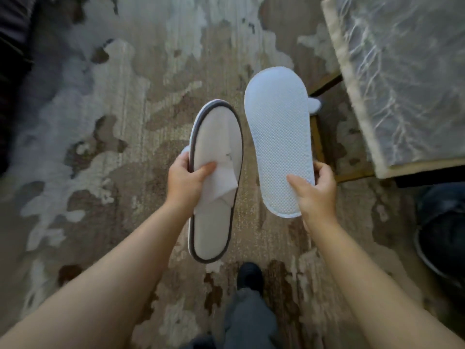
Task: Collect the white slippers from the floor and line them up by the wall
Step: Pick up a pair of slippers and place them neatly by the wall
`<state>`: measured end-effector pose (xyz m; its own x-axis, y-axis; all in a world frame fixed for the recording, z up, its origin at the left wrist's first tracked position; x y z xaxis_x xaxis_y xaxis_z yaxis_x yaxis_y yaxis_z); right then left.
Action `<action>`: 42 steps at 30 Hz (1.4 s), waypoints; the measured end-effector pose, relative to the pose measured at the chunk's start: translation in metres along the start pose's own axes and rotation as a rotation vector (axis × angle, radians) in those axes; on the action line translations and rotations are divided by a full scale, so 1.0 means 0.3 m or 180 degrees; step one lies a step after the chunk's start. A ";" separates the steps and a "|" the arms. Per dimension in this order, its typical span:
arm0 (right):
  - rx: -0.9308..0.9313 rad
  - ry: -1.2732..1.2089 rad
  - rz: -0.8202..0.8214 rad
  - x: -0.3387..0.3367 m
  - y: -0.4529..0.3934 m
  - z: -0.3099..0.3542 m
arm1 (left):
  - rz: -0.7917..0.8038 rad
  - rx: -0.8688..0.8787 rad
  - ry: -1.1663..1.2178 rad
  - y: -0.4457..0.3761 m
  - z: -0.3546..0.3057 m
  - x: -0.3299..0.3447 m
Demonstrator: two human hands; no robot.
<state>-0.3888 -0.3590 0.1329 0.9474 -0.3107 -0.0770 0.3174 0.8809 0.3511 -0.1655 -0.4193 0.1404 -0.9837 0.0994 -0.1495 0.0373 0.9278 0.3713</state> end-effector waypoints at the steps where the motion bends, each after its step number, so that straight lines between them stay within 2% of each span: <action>1: -0.0018 -0.0025 -0.0046 -0.030 0.021 0.087 | 0.0033 0.0051 0.0051 0.020 -0.094 0.014; 5: -0.0206 -0.0106 -0.0459 -0.170 0.104 0.363 | 0.0359 0.0328 0.0264 0.081 -0.427 0.103; 10: -0.0435 -0.0241 -0.1207 -0.332 0.271 0.562 | 0.1022 0.0798 0.0286 0.147 -0.726 0.232; 16: -0.0349 -0.0300 -0.2400 -0.434 0.587 0.608 | 0.2162 0.1055 -0.0033 0.262 -0.880 0.417; 22: -0.0190 -0.0617 -0.3664 -0.449 1.102 0.575 | 0.3496 0.1131 -0.0251 0.609 -0.948 0.612; 27: -0.0073 -0.0840 -0.4847 -0.370 1.634 0.503 | 0.4639 0.1410 -0.0587 1.105 -0.903 0.727; 32: 0.0009 -0.1156 -0.5940 -0.163 2.161 0.376 | 0.5750 0.1409 -0.0844 1.657 -0.721 0.712; 36: 0.0124 -0.1362 -0.6719 0.057 2.582 0.254 | 0.6529 0.1516 -0.0995 2.137 -0.514 0.598; 42: 0.0324 -0.1427 -0.7755 0.399 3.124 0.096 | 0.7601 0.1246 -0.1189 2.759 -0.177 0.302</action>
<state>0.0208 0.4190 0.4797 -0.9418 -0.3140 -0.1200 0.3141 -0.9492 0.0183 -0.2330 0.3383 0.4829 0.7994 0.6005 -0.0184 0.6001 -0.7996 -0.0231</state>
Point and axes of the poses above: each hand's wrist, its own y-axis away from the middle knuckle, its own x-axis out of the palm, z = x × y, the point moved 5 cm from there along -y, towards the middle knuckle, and after that the axes turned 10 degrees about z, right-handed, at the moved point
